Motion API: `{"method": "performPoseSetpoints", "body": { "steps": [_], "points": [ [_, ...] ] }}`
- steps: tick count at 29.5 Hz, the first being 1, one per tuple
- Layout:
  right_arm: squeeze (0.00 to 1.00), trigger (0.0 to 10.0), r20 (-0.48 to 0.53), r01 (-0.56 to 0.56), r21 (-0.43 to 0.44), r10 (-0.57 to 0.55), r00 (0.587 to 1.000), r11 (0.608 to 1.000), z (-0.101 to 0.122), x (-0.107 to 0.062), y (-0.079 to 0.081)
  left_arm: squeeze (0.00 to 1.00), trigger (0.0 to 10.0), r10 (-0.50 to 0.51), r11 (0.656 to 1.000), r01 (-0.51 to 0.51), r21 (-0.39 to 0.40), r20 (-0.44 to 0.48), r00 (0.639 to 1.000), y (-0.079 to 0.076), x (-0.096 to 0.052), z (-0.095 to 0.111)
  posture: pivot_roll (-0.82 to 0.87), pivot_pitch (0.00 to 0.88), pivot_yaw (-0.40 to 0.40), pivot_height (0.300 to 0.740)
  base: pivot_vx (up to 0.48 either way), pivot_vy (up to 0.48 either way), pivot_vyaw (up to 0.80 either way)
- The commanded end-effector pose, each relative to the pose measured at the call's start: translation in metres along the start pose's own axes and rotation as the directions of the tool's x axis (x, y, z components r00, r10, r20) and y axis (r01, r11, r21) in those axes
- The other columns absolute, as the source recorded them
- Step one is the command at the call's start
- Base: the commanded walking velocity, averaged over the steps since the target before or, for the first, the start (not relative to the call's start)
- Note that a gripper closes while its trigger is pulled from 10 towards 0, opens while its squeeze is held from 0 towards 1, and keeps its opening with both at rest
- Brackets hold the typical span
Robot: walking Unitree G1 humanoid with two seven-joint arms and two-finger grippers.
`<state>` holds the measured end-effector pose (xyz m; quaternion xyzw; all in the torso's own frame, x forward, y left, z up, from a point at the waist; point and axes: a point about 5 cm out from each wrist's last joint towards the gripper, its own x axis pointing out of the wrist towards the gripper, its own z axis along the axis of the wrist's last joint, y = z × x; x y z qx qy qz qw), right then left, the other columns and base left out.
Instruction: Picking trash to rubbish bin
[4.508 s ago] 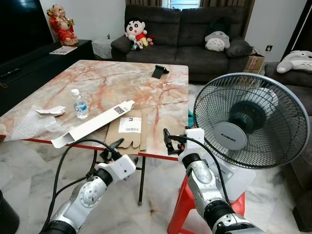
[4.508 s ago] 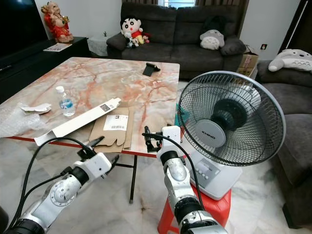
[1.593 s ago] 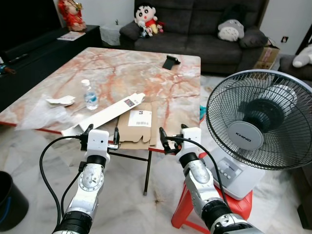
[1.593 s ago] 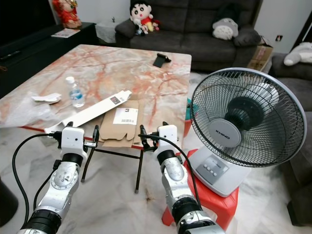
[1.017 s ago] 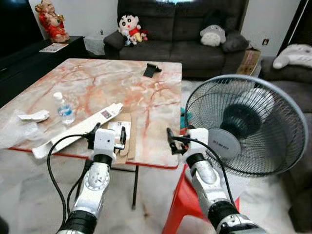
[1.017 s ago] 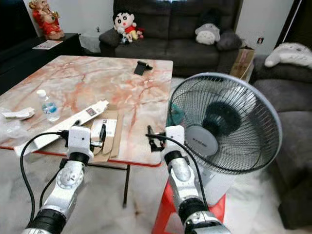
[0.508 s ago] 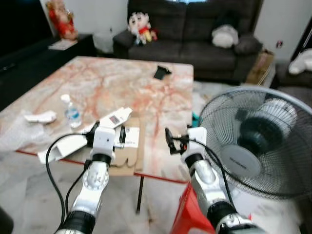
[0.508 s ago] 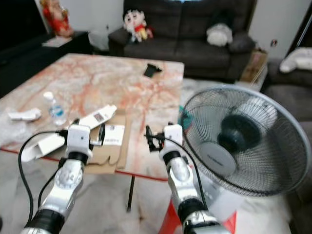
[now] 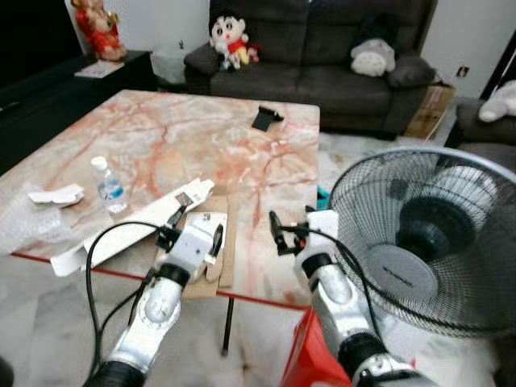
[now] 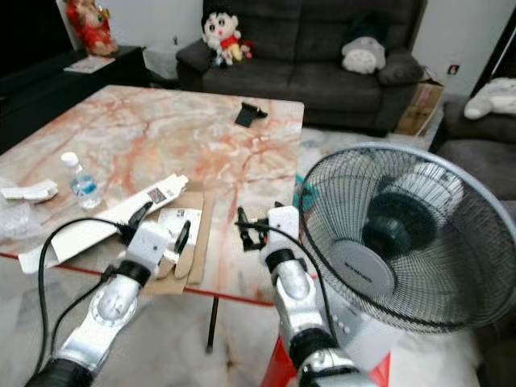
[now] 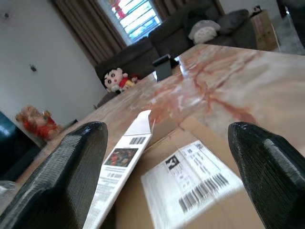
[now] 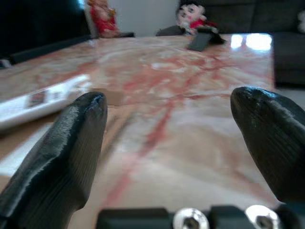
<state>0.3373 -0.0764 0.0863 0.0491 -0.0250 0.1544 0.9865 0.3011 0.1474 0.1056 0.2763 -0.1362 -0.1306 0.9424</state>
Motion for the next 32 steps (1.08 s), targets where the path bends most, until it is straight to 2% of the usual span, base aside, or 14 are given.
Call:
{"method": "performPoseSetpoints", "body": {
  "steps": [1, 9, 11, 13, 17, 18, 21, 26, 32],
  "points": [
    [0.0, 10.0, 0.008, -0.009, -0.003, 0.009, 1.0, 1.0, 0.004, 0.003, 0.002, 0.0, 10.0, -0.058, 0.997, 0.056, 0.05, 0.041, 0.997, -0.004, -0.001, 0.008, 0.02, 0.0, -0.005, 0.74, 0.0, 0.0, 0.0],
    [0.0, 10.0, 0.008, -0.009, -0.003, 0.009, 1.0, 1.0, 0.004, 0.003, 0.002, 0.0, 10.0, -0.078, 0.995, 0.075, 0.063, 0.042, 0.996, -0.004, -0.003, 0.008, 0.02, 0.0, -0.005, 0.74, 0.0, 0.0, 0.0],
    [0.0, 10.0, 0.004, -0.012, -0.001, 0.012, 1.0, 1.0, 0.003, 0.003, 0.003, 0.0, 10.0, -0.223, 0.963, 0.211, 0.169, 0.054, 0.973, -0.007, -0.014, 0.012, 0.02, 0.0, -0.005, 0.74, 0.0, 0.0, 0.0],
    [0.0, 10.0, 0.001, -0.013, 0.003, 0.013, 1.0, 1.0, 0.003, 0.003, 0.004, 0.0, 10.0, -0.324, 0.922, 0.309, 0.232, 0.026, 0.946, -0.011, -0.021, 0.01, 0.03, 0.0, -0.003, 0.74, 0.0, 0.0, 0.0],
    [0.0, 10.0, 0.001, -0.015, 0.005, 0.015, 1.0, 1.0, 0.002, 0.003, 0.005, 0.0, 10.0, -0.398, 0.878, 0.4, 0.261, -0.065, 0.915, -0.013, -0.026, -0.003, 0.03, 0.0, -0.002, 0.74, 0.0, 0.0, 0.0],
    [0.0, 10.0, 0.0, -0.016, 0.005, 0.016, 1.0, 1.0, 0.002, 0.003, 0.005, 0.0, 10.0, -0.398, 0.867, 0.412, 0.279, -0.108, 0.911, -0.01, -0.027, -0.01, 0.03, 0.0, -0.002, 0.74, 0.0, 0.0, 0.0],
    [0.0, 10.0, -0.001, -0.017, 0.006, 0.017, 1.0, 1.0, 0.002, 0.003, 0.005, 0.0, 10.0, -0.386, 0.864, 0.408, 0.294, -0.132, 0.913, -0.007, -0.027, -0.013, 0.03, 0.0, -0.002, 0.74, 0.0, 0.0, 0.0],
    [0.0, 10.0, -0.003, -0.02, 0.002, 0.02, 1.0, 1.0, 0.002, 0.003, 0.005, 0.0, 10.0, -0.351, 0.84, 0.419, 0.344, -0.244, 0.904, 0.005, -0.029, -0.024, 0.02, 0.0, -0.005, 0.74, 0.0, 0.0, 0.0],
    [0.0, 10.0, -0.004, -0.028, 0.001, 0.028, 1.0, 1.0, 0.002, 0.004, 0.006, 0.0, 10.0, -0.339, 0.832, 0.425, 0.357, -0.28, 0.898, 0.007, -0.029, -0.03, 0.02, 0.0, -0.008, 0.74, 0.0, 0.0, 0.0]
  ]
}}
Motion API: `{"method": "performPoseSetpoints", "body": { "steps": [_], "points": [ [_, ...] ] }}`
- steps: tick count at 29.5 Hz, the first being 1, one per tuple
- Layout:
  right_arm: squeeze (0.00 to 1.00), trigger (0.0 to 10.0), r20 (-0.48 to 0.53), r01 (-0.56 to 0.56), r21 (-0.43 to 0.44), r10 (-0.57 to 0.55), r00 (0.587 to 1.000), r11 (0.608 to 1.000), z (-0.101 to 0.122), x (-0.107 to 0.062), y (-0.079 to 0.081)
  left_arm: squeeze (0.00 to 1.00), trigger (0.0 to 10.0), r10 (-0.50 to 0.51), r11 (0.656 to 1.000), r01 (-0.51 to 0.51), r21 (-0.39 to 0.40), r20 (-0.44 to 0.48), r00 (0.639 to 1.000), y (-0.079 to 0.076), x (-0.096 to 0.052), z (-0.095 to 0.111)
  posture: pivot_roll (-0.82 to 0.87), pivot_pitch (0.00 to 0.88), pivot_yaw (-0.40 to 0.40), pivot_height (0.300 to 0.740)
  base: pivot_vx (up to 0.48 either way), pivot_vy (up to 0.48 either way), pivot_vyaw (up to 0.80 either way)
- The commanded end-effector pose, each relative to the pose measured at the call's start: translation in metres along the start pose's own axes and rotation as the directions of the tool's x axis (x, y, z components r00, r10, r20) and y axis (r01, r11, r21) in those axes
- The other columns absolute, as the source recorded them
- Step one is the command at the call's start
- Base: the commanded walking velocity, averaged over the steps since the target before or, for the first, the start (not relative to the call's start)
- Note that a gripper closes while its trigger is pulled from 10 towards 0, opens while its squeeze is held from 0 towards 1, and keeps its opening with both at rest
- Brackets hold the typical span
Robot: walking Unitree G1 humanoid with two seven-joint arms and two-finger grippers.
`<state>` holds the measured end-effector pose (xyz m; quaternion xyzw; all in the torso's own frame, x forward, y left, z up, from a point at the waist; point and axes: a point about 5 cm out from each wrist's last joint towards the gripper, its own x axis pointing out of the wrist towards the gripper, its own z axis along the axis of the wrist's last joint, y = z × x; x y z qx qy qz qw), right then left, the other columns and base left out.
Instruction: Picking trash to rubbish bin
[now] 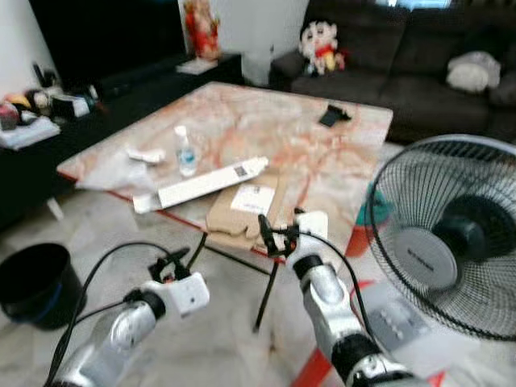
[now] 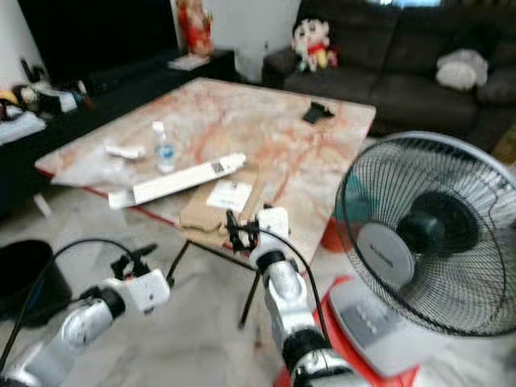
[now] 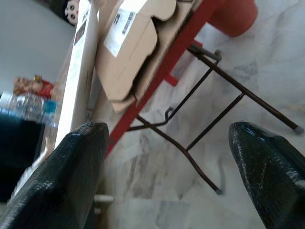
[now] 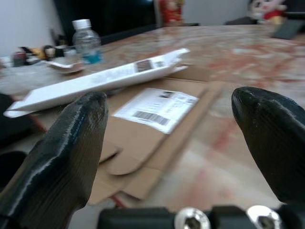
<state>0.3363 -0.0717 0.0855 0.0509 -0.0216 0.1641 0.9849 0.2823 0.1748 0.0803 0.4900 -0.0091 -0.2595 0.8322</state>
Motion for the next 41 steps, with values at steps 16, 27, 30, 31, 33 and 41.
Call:
{"method": "performPoseSetpoints", "body": {
  "steps": [16, 27, 30, 31, 33, 41],
  "points": [
    [0.0, 10.0, 0.004, -0.008, -0.009, 0.008, 1.0, 1.0, 0.004, 0.004, -0.001, 0.0, 10.0, 0.011, 0.998, -0.006, 0.06, -0.083, 0.996, 0.011, 0.022, -0.015, 0.02, 0.0, -0.014, 0.74, 0.0, 0.0, 0.0],
    [0.0, 10.0, 0.012, 0.005, -0.009, -0.005, 1.0, 1.0, 0.006, 0.004, -0.003, 0.0, 10.0, 0.022, 0.998, -0.017, 0.058, -0.084, 0.996, 0.013, 0.051, -0.006, 0.01, 0.0, -0.007, 0.74, 0.0, 0.0, 0.0],
    [0.0, 10.0, 0.012, 0.01, -0.007, -0.01, 1.0, 1.0, 0.005, 0.002, -0.003, 0.0, 10.0, 0.019, 0.998, -0.015, 0.058, -0.078, 0.997, 0.013, 0.056, -0.004, 0.0, 0.0, -0.002, 0.74, 0.0, 0.0, 0.0],
    [0.0, 10.0, 0.013, 0.012, -0.006, -0.012, 1.0, 1.0, 0.004, 0.002, -0.003, 0.0, 10.0, 0.014, 0.998, -0.009, 0.061, -0.075, 0.997, 0.012, 0.057, -0.003, 0.0, 0.0, 0.001, 0.74, 0.0, 0.0, 0.0],
    [0.0, 10.0, 0.014, 0.013, -0.006, -0.013, 1.0, 1.0, 0.004, 0.001, -0.002, 0.0, 10.0, 0.009, 0.998, -0.004, 0.063, -0.072, 0.997, 0.011, 0.059, -0.003, 0.0, 0.0, 0.005, 0.74, 0.0, 0.0, 0.0],
    [0.0, 10.0, 0.016, 0.027, 0.002, -0.027, 1.0, 1.0, 0.0, -0.004, -0.002, 0.0, 10.0, -0.002, 0.997, 0.004, 0.071, -0.032, 0.999, 0.012, 0.069, 0.008, -0.02, 0.005, 0.026, 0.74, 0.0, 0.0, 0.0]
  ]
}}
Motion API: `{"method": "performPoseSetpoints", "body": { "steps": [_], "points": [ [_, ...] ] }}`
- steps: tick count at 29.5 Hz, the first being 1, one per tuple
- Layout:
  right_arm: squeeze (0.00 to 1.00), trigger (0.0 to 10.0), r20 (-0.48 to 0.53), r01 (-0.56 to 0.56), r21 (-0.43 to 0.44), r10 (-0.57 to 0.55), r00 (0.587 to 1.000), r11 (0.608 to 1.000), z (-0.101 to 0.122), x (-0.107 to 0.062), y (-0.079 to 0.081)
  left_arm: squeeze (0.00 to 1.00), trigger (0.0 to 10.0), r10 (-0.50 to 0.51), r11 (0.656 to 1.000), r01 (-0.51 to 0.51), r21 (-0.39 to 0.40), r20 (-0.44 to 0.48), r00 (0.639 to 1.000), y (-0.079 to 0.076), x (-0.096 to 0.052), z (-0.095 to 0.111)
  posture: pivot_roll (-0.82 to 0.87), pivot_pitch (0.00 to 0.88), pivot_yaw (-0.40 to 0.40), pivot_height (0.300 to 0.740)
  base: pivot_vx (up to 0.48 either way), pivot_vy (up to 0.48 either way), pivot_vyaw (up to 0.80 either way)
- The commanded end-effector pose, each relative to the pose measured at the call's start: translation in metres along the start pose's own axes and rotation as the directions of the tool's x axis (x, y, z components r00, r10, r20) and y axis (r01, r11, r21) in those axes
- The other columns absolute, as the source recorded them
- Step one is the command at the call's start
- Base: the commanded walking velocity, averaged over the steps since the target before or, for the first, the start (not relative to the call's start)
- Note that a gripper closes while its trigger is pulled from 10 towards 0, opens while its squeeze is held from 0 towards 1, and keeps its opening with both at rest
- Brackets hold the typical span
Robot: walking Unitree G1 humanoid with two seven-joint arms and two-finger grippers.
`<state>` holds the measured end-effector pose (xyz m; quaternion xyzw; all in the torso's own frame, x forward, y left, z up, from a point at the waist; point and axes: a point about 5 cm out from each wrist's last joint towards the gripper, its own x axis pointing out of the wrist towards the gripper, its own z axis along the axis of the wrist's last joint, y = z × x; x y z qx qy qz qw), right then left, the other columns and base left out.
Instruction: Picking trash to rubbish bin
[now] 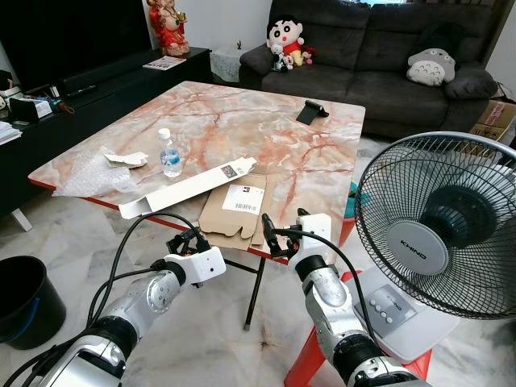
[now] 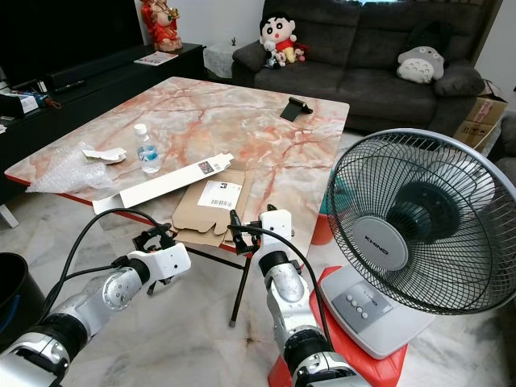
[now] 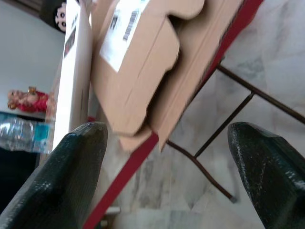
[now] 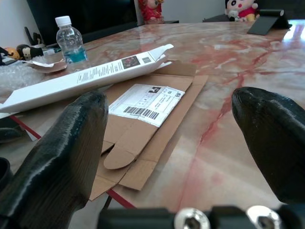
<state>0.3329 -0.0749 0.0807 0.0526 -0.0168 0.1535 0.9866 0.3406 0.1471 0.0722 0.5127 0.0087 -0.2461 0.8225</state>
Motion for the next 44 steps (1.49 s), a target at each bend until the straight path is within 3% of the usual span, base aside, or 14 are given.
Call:
{"method": "performPoseSetpoints", "body": {
  "steps": [1, 11, 20, 21, 22, 23, 24, 25, 44],
  "points": [
    [0.0, 10.0, 0.024, 0.008, -0.001, -0.008, 1.0, 1.0, 0.004, 0.0, 0.0, 0.0, 10.0, -0.005, 0.999, 0.004, 0.036, 0.026, 1.0, 0.005, 0.005, 0.007, -0.02, 0.008, 0.027, 0.74, 0.0, 0.0, 0.0],
    [0.0, 10.0, 0.031, 0.027, 0.013, -0.027, 0.999, 1.0, -0.001, -0.008, 0.002, 0.0, 10.0, -0.018, 0.998, 0.015, 0.062, 0.051, 0.999, 0.005, 0.017, 0.023, -0.04, 0.059, 0.044, 0.74, 0.0, 0.0, 0.0],
    [0.0, 10.0, 0.027, 0.038, 0.02, -0.038, 0.999, 0.999, -0.006, -0.015, 0.003, 0.0, 10.0, -0.031, 0.996, 0.027, 0.083, 0.045, 0.999, 0.002, 0.02, 0.025, -0.04, 0.091, 0.051, 0.74, 0.0, 0.0, 0.0],
    [0.0, 10.0, 0.025, 0.038, 0.021, -0.039, 0.999, 0.999, -0.006, -0.015, 0.003, 0.0, 8.9, -0.031, 0.996, 0.028, 0.084, 0.044, 0.999, 0.002, 0.02, 0.025, -0.04, 0.091, 0.051, 0.74, 0.0, 0.0, 0.0],
    [0.0, 10.0, 0.025, 0.039, 0.022, -0.039, 0.999, 0.999, -0.006, -0.016, 0.004, 0.0, 8.9, -0.031, 0.996, 0.027, 0.084, 0.042, 0.999, 0.002, 0.02, 0.025, -0.04, 0.098, 0.052, 0.74, 0.0, 0.0, 0.0],
    [0.0, 10.0, 0.024, 0.039, 0.023, -0.04, 0.999, 0.999, -0.007, -0.016, 0.004, 0.0, 4.7, -0.03, 0.996, 0.027, 0.085, 0.04, 0.999, 0.002, 0.02, 0.025, -0.04, 0.099, 0.052, 0.74, 0.0, 0.0, 0.0],
    [0.0, 10.0, 0.023, 0.04, 0.024, -0.04, 0.999, 0.999, -0.007, -0.017, 0.005, 0.0, 3.8, -0.028, 0.996, 0.024, 0.088, 0.037, 0.999, 0.003, 0.02, 0.024, -0.04, 0.104, 0.053, 0.74, 0.0, 0.0, 0.0],
    [0.0, 10.0, 0.022, 0.041, 0.026, -0.042, 0.999, 0.999, -0.007, -0.017, 0.005, 0.0, 0.0, -0.024, 0.996, 0.021, 0.087, 0.035, 0.999, 0.003, 0.02, 0.024, -0.04, 0.106, 0.053, 0.74, 0.0, 0.0, 0.0],
    [0.0, 10.0, 0.009, 0.04, 0.027, -0.04, 0.999, 0.999, -0.007, -0.017, 0.005, 0.0, 0.0, 0.022, 0.997, -0.026, 0.07, 0.055, 0.998, 0.017, 0.02, 0.024, -0.03, 0.085, 0.048, 0.74, 0.0, 0.0, 0.0]
  ]
}}
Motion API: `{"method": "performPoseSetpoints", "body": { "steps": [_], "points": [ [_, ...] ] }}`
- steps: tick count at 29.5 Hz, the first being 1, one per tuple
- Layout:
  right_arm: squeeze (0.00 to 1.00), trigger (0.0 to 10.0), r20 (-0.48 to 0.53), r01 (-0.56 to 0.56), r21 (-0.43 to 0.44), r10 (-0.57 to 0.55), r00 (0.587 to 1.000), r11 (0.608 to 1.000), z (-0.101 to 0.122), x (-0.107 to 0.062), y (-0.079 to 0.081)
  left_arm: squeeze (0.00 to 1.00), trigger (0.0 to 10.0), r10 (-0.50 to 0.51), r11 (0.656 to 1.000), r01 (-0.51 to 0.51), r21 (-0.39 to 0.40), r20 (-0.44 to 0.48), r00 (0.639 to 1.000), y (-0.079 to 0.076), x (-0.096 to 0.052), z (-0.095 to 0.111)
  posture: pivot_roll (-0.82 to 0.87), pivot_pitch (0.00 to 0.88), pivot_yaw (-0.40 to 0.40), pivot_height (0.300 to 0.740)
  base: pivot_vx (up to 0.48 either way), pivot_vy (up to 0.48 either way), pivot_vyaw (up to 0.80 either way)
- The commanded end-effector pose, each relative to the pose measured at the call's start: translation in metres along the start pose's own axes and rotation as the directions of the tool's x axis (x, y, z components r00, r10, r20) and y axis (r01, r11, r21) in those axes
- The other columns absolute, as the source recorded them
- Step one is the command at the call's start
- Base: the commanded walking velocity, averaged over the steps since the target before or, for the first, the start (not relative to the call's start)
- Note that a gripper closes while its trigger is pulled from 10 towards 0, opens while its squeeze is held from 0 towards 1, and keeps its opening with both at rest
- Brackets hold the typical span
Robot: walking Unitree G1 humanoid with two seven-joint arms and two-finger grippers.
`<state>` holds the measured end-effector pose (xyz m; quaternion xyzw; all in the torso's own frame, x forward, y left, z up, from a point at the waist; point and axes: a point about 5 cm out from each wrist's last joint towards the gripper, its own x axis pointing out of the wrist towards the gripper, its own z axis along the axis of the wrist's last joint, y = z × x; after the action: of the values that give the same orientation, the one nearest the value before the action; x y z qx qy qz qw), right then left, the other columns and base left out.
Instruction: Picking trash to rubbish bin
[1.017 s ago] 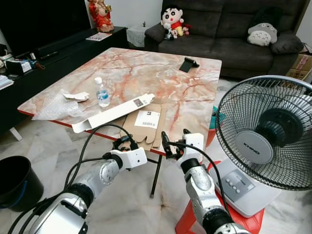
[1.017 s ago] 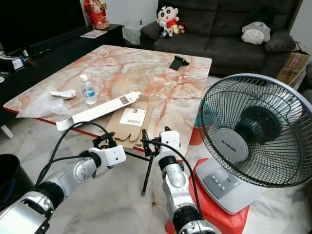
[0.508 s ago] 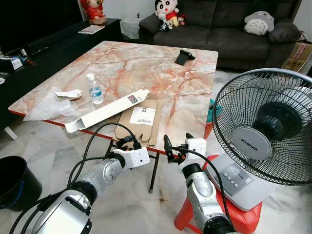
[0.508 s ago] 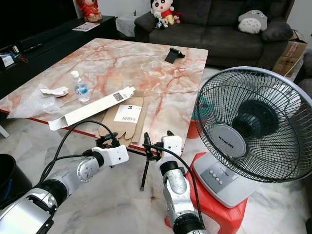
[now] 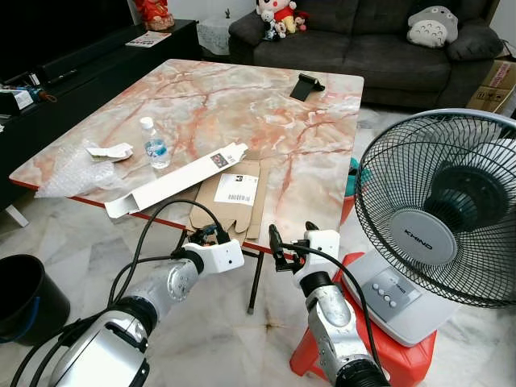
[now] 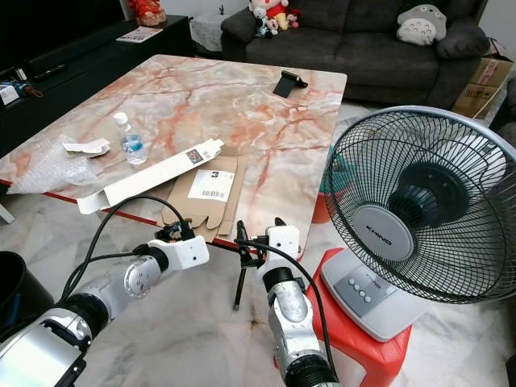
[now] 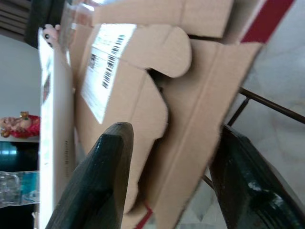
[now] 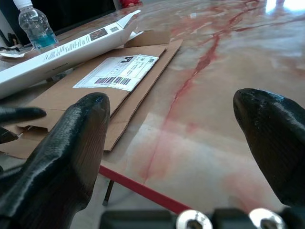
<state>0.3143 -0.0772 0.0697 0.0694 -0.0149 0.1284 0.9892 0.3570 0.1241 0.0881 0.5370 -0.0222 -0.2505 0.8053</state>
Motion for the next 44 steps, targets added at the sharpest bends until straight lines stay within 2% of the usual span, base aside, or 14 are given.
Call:
{"method": "performPoseSetpoints", "body": {
  "steps": [1, 8, 20, 24, 29, 30, 31, 32, 33, 40, 41, 44],
  "points": [
    [0.0, 10.0, 0.006, -0.011, -0.005, 0.011, 1.0, 1.0, 0.003, 0.002, 0.003, 0.0, 0.0, 0.008, 1.0, -0.008, -0.002, 0.011, 1.0, 0.005, 0.0, 0.001, -0.03, 0.085, 0.048, 0.74, 0.0, 0.0, 0.0],
    [0.0, 10.0, 0.006, -0.01, -0.009, 0.01, 1.0, 1.0, 0.004, 0.003, 0.001, 0.0, 0.0, 0.01, 1.0, -0.01, -0.011, 0.045, 0.999, 0.005, 0.001, 0.006, -0.03, 0.076, 0.044, 0.74, 0.0, 0.0, 0.0],
    [0.0, 10.0, -0.007, -0.009, -0.01, 0.009, 1.0, 1.0, 0.0, -0.001, 0.002, 0.0, 0.0, -0.035, 0.998, 0.036, -0.051, 0.028, 0.999, -0.012, -0.003, 0.003, -0.03, 0.097, 0.041, 0.74, 0.0, 0.0, 0.0],
    [0.0, 10.0, -0.009, -0.009, -0.007, 0.009, 1.0, 1.0, -0.001, -0.002, 0.002, 0.0, 0.0, -0.012, 0.993, 0.015, -0.117, 0.027, 1.0, -0.018, -0.005, 0.005, -0.03, 0.098, 0.044, 0.74, 0.0, 0.0, 0.0],
    [0.0, 10.0, -0.012, -0.007, -0.006, 0.007, 1.0, 1.0, -0.001, -0.001, 0.003, 0.0, 0.0, 0.07, 0.988, -0.063, -0.143, 0.047, 0.996, -0.018, -0.007, 0.008, -0.02, 0.093, 0.045, 0.74, 0.0, 0.0, 0.0],
    [0.0, 10.0, -0.013, -0.007, -0.006, 0.007, 1.0, 1.0, -0.001, -0.001, 0.003, 0.0, 0.9, 0.118, 0.979, -0.105, -0.176, 0.069, 0.991, -0.014, -0.007, 0.012, -0.02, 0.089, 0.045, 0.74, 0.0, 0.0, 0.0],
    [0.0, 10.0, -0.013, -0.007, -0.006, 0.007, 1.0, 1.0, -0.001, 0.0, 0.003, 0.0, 0.9, 0.132, 0.976, -0.116, -0.186, 0.074, 0.989, -0.013, -0.007, 0.013, -0.02, 0.089, 0.045, 0.74, 0.0, 0.0, 0.0],
    [0.0, 10.0, -0.014, -0.007, -0.006, 0.007, 1.0, 1.0, -0.001, 0.0, 0.003, 0.0, 9.4, 0.149, 0.971, -0.13, -0.202, 0.084, 0.985, -0.011, -0.008, 0.014, -0.02, 0.085, 0.046, 0.74, 0.0, 0.0, 0.0],
    [0.0, 10.0, -0.015, -0.007, -0.007, 0.007, 1.0, 1.0, 0.0, 0.001, 0.003, 0.0, 10.0, 0.161, 0.967, -0.138, -0.214, 0.095, 0.982, -0.01, -0.008, 0.016, -0.02, 0.081, 0.047, 0.74, 0.0, 0.0, 0.0],
    [0.0, 10.0, -0.006, -0.005, -0.009, 0.005, 1.0, 1.0, 0.004, 0.005, 0.002, 0.0, 10.0, 0.196, 0.94, -0.145, -0.308, 0.14, 0.971, -0.005, -0.011, 0.022, -0.02, 0.063, 0.049, 0.74, 0.0, 0.0, 0.0],
    [0.0, 10.0, -0.005, -0.004, -0.009, 0.004, 1.0, 1.0, 0.004, 0.005, 0.001, 0.0, 10.0, 0.217, 0.922, -0.152, -0.355, 0.15, 0.965, 0.0, -0.012, 0.024, -0.01, 0.059, 0.049, 0.74, 0.0, 0.0, 0.0],
    [0.0, 10.0, -0.005, -0.004, -0.009, 0.004, 1.0, 1.0, 0.004, 0.006, 0.001, 0.0, 10.0, 0.253, 0.903, -0.17, -0.394, 0.167, 0.953, 0.008, -0.014, 0.026, -0.01, 0.056, 0.049, 0.74, 0.0, 0.0, 0.0]
  ]
}}
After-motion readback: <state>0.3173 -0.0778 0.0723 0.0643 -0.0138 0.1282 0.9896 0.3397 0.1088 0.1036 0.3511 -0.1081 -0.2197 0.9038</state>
